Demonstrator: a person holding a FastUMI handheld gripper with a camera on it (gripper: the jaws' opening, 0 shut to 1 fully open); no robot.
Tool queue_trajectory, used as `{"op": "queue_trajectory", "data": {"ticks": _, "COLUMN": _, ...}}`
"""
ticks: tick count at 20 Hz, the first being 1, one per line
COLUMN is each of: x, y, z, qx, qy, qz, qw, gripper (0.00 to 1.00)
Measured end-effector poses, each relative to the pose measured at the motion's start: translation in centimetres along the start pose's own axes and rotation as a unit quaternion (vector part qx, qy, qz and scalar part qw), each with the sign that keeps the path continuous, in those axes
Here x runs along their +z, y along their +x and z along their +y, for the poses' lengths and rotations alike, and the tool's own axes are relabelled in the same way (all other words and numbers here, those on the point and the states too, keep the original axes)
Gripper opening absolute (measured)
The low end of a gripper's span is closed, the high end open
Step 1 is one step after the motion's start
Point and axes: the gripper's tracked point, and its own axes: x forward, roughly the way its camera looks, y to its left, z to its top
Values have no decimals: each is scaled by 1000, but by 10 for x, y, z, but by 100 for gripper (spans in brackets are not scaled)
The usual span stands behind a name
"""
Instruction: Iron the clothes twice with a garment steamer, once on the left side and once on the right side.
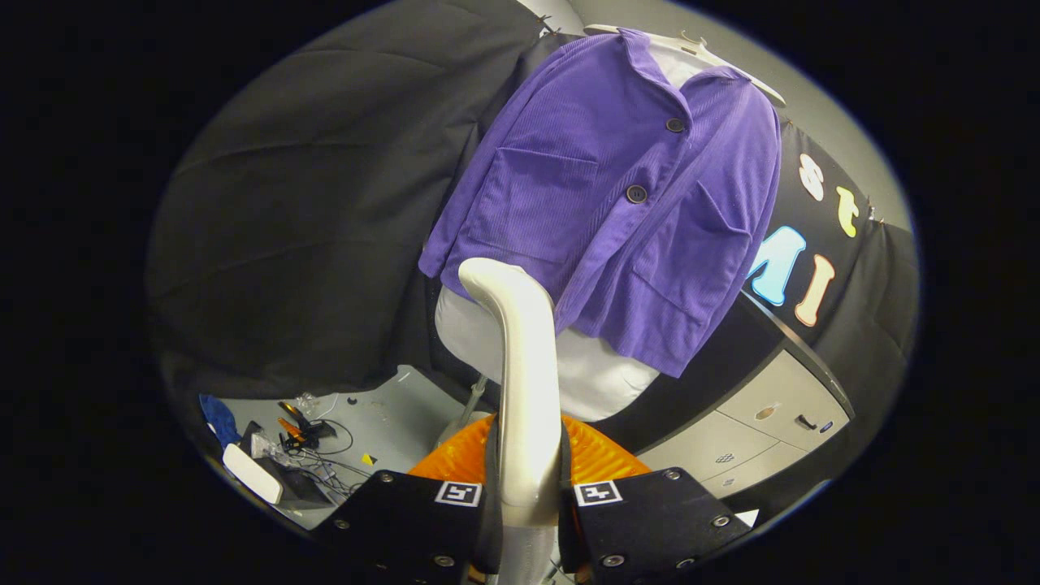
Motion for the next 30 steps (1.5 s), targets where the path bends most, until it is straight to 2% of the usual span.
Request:
{"op": "queue_trajectory", "data": {"ticks": 3, "x": -11, "y": -36, "z": -10, "qx": 22, "qy": 43, "qz": -15, "qw": 999, "gripper": 27}}
{"op": "queue_trajectory", "data": {"ticks": 5, "x": -16, "y": -64, "z": -21, "qx": 25, "qy": 44, "qz": -29, "qw": 998, "gripper": 27}}
{"op": "queue_trajectory", "data": {"ticks": 9, "x": -38, "y": -107, "z": -59, "qx": 34, "qy": 103, "qz": -22, "qw": 994, "gripper": 27}}
{"op": "queue_trajectory", "data": {"ticks": 13, "x": -36, "y": -151, "z": -117, "qx": 3, "qy": 139, "qz": -34, "qw": 990, "gripper": 27}}
{"op": "queue_trajectory", "data": {"ticks": 17, "x": -46, "y": -199, "z": -149, "qx": -2, "qy": 168, "qz": -48, "qw": 985, "gripper": 27}}
{"op": "queue_trajectory", "data": {"ticks": 20, "x": -53, "y": -217, "z": -168, "qx": 2, "qy": 181, "qz": -50, "qw": 982, "gripper": 27}}
{"op": "queue_trajectory", "data": {"ticks": 25, "x": -26, "y": -232, "z": -206, "qx": -7, "qy": 190, "qz": -94, "qw": 977, "gripper": 27}}
{"op": "queue_trajectory", "data": {"ticks": 30, "x": 13, "y": -253, "z": -247, "qx": -32, "qy": 216, "qz": -152, "qw": 964, "gripper": 27}}
